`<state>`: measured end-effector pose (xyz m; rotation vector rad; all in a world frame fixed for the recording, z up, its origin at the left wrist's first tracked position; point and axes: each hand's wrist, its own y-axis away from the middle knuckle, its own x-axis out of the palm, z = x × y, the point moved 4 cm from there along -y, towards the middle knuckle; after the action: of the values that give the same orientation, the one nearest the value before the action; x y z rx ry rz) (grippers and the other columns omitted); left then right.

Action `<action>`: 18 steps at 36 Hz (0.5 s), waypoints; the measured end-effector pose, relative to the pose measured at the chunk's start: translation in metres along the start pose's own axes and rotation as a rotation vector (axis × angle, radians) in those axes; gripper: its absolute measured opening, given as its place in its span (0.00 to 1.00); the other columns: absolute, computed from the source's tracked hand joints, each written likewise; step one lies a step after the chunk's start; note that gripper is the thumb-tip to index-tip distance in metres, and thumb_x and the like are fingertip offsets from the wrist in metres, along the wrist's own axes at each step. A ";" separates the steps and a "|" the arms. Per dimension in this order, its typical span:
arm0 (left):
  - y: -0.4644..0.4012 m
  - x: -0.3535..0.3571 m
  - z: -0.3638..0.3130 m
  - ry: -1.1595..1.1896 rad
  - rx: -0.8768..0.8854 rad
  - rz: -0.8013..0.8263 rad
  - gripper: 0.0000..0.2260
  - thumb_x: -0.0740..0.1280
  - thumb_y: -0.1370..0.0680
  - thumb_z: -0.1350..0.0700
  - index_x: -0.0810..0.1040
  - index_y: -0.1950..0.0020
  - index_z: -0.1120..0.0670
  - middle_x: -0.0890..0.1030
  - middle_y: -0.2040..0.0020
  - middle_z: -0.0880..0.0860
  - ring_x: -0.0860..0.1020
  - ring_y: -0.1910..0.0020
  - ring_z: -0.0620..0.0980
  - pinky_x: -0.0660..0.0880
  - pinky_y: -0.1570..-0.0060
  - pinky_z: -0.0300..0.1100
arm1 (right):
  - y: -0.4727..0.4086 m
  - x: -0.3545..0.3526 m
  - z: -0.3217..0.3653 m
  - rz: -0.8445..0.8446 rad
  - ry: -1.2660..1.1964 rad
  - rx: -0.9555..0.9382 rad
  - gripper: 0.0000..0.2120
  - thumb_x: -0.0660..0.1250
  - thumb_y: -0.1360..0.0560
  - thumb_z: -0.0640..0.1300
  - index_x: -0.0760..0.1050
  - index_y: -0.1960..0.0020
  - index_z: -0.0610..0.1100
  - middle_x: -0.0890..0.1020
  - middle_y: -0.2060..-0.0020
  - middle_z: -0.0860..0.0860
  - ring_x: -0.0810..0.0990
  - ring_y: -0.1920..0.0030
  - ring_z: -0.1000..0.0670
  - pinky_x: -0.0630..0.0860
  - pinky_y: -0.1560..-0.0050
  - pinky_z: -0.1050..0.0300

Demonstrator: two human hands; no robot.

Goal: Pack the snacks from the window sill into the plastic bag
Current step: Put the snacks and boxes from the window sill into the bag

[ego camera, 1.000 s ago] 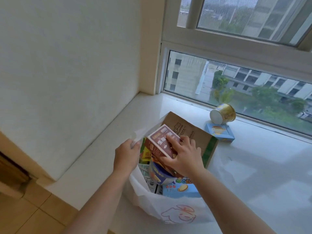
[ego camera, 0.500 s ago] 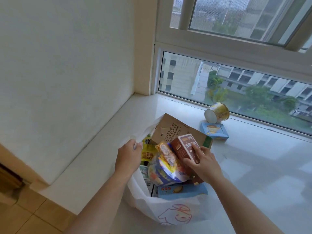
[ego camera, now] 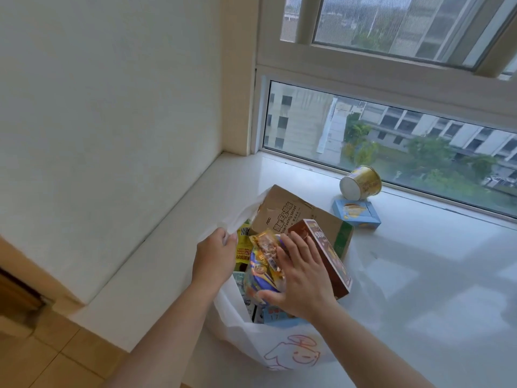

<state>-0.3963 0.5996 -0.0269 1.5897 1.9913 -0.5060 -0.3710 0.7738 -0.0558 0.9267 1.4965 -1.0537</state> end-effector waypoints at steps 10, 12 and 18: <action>-0.001 -0.004 0.001 0.005 -0.012 0.000 0.18 0.58 0.19 0.52 0.62 0.68 0.53 0.68 0.69 0.50 0.66 0.70 0.47 0.60 0.72 0.40 | -0.006 0.010 0.008 -0.089 -0.118 0.059 0.27 0.53 0.25 0.59 0.81 0.44 0.42 0.83 0.46 0.47 0.83 0.49 0.48 0.80 0.56 0.58; 0.001 -0.005 0.000 0.011 -0.017 0.003 0.17 0.58 0.18 0.52 0.62 0.67 0.52 0.68 0.68 0.50 0.66 0.70 0.45 0.60 0.72 0.38 | -0.013 0.009 0.005 -0.134 -0.188 0.072 0.23 0.56 0.25 0.56 0.81 0.45 0.43 0.83 0.47 0.48 0.84 0.52 0.49 0.80 0.60 0.59; -0.001 -0.007 0.002 0.035 -0.019 -0.003 0.17 0.57 0.18 0.52 0.62 0.67 0.52 0.69 0.69 0.49 0.67 0.71 0.44 0.60 0.73 0.38 | -0.027 -0.009 -0.005 -0.244 -0.608 0.259 0.26 0.49 0.19 0.54 0.82 0.47 0.41 0.82 0.50 0.50 0.82 0.56 0.49 0.77 0.57 0.56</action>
<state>-0.3959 0.5930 -0.0247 1.5945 2.0191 -0.4617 -0.3960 0.7696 -0.0431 0.5230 0.9897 -1.5682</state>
